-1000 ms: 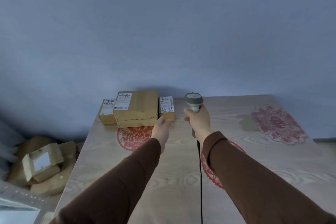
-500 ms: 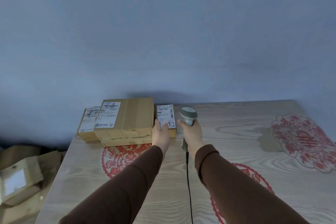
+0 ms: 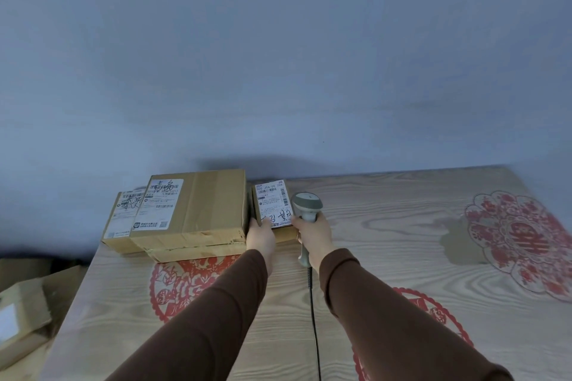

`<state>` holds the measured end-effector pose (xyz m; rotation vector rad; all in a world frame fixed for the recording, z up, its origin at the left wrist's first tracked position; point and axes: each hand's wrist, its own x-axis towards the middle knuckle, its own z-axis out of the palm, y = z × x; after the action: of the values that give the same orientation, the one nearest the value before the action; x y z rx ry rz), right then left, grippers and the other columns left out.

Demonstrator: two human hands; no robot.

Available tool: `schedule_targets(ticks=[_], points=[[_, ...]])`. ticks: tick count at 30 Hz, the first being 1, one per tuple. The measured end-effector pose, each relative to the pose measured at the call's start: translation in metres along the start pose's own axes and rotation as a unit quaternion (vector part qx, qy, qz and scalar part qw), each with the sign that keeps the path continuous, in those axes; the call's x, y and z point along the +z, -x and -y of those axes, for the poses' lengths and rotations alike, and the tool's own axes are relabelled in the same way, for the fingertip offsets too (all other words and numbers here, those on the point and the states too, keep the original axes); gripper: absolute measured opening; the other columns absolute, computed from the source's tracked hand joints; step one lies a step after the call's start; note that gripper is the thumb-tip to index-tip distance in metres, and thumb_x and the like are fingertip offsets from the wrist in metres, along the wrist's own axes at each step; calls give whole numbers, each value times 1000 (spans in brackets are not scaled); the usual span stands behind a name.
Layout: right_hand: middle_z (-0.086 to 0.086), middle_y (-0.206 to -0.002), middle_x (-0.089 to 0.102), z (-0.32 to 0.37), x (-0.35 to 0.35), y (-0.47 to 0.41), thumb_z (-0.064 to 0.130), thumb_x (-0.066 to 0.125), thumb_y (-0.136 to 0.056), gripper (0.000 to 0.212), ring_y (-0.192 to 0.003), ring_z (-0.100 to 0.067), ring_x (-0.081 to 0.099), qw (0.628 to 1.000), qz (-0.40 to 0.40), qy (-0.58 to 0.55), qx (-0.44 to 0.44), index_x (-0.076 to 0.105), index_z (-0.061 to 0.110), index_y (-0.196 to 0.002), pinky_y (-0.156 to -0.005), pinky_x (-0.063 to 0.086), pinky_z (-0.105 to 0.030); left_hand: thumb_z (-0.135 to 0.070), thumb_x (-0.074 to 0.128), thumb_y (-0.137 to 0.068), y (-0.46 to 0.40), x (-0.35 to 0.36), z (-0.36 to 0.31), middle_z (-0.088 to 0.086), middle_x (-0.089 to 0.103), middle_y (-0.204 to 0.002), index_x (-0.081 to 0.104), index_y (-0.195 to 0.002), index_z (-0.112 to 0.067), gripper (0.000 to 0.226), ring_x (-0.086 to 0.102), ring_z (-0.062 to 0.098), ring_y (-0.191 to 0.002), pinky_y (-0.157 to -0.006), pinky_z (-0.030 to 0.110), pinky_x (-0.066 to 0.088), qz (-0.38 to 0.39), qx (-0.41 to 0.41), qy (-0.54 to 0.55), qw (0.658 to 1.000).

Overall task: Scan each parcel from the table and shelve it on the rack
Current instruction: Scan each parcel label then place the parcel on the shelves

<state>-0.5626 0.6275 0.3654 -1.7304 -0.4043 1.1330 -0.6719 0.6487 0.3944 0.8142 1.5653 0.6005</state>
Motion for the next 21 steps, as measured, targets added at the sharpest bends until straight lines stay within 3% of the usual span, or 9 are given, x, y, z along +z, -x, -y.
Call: schedule_targets(ticks=[4, 7, 12, 16, 18, 21], points=[[-5, -96, 74, 0, -4, -3, 16, 79, -84, 21, -85, -25, 66, 1000, 7, 4, -1, 63, 21, -97, -85, 56, -46, -31, 31, -114, -8, 0, 6, 6, 23, -171, 12, -166, -18, 57, 25, 29, -156, -124, 43, 22, 10, -2, 2, 1000], [-6, -98, 74, 3, -12, 4, 10, 77, -85, 21, -88, -24, 67, 1000, -5, -21, -13, 64, 18, -98, -84, 55, -45, -30, 39, -112, 2, 5, 10, 7, 37, -163, 18, -165, -24, 57, 37, 30, -147, -119, 44, 29, 11, 23, 46, 999], [-1, -95, 73, 30, -45, 39, 7, 75, -89, 22, -83, -16, 66, 995, -5, -91, -43, 66, 12, -108, -75, 55, -36, -40, 47, -108, 33, 10, 0, -4, 56, -142, 34, -150, -37, 44, 48, 20, -123, -101, 39, 36, 71, 67, 123, 988], [-4, -102, 76, 56, -83, 75, 9, 76, -89, 28, -91, -18, 69, 990, -4, -85, -114, 67, 7, -116, -76, 56, -33, -39, 58, -104, 74, 13, -16, -3, 71, -120, 40, -142, -35, 41, 57, 19, -110, -86, 31, 44, 121, 116, 154, 974], [-5, -104, 77, 70, -104, 97, 8, 75, -90, 28, -90, -17, 69, 986, -3, -80, -146, 68, 9, -116, -78, 57, -32, -36, 61, -104, 100, 16, -23, 1, 73, -124, 39, -144, -33, 46, 60, 17, -115, -89, 28, 43, 153, 142, 166, 964], [-4, -100, 77, 87, -138, 136, 6, 75, -90, 22, -88, -14, 69, 977, 9, -75, -198, 69, 19, -107, -81, 57, -34, -31, 64, -102, 144, 22, -30, 3, 72, -131, 37, -152, -28, 57, 61, 14, -128, -106, 27, 40, 189, 180, 177, 949]])
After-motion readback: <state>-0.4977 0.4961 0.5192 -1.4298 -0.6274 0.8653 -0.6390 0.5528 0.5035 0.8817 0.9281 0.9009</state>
